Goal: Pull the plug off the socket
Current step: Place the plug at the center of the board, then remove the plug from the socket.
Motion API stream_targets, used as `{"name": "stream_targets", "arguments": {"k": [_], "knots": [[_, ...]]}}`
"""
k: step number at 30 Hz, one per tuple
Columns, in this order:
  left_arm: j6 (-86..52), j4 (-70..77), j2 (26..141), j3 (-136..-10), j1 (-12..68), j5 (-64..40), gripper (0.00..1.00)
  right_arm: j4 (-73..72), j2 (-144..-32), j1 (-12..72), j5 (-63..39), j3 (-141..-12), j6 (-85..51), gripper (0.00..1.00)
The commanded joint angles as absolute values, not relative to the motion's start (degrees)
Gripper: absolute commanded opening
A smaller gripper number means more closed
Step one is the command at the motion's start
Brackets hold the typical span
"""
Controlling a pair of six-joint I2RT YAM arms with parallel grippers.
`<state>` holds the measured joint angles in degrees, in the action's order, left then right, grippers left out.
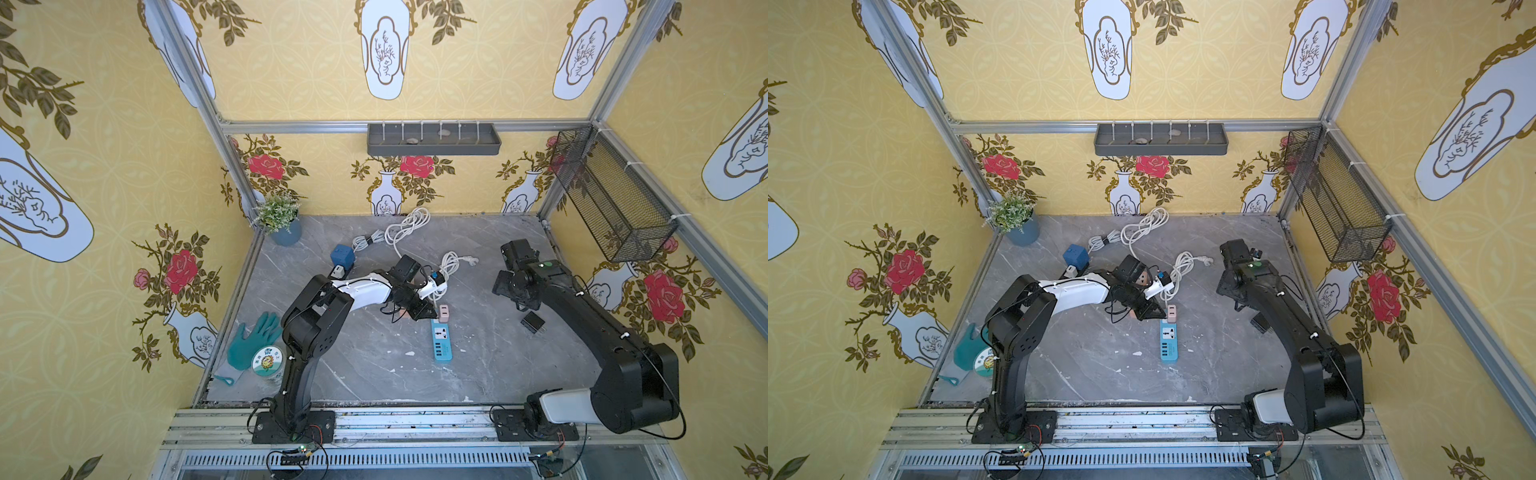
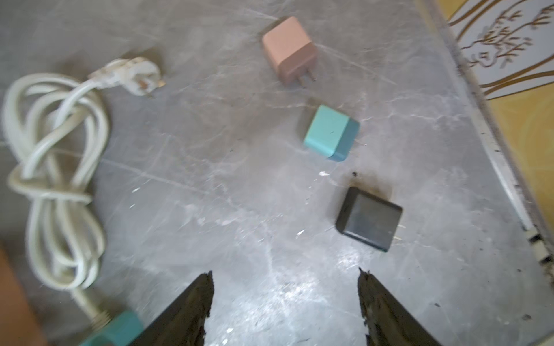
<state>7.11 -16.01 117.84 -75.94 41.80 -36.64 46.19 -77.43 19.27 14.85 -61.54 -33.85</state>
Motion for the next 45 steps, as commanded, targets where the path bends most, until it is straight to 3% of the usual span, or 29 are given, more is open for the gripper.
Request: {"name": "stream_targets", "arguments": {"k": [1,26,45], "knots": [[7.73,-23.64,119.10,-74.97,41.75,-28.76,0.00,42.39,-75.22,22.94,8.83,-60.66,-34.65,0.79],[7.82,-23.51,119.33,-74.79,41.75,-28.34,0.00,32.92,-70.26,49.07,9.34,-54.02,-42.36,0.76],[7.83,-23.53,119.39,-74.75,41.70,-28.65,0.00,30.91,-76.97,53.40,11.34,-56.17,-46.33,0.74]]}}
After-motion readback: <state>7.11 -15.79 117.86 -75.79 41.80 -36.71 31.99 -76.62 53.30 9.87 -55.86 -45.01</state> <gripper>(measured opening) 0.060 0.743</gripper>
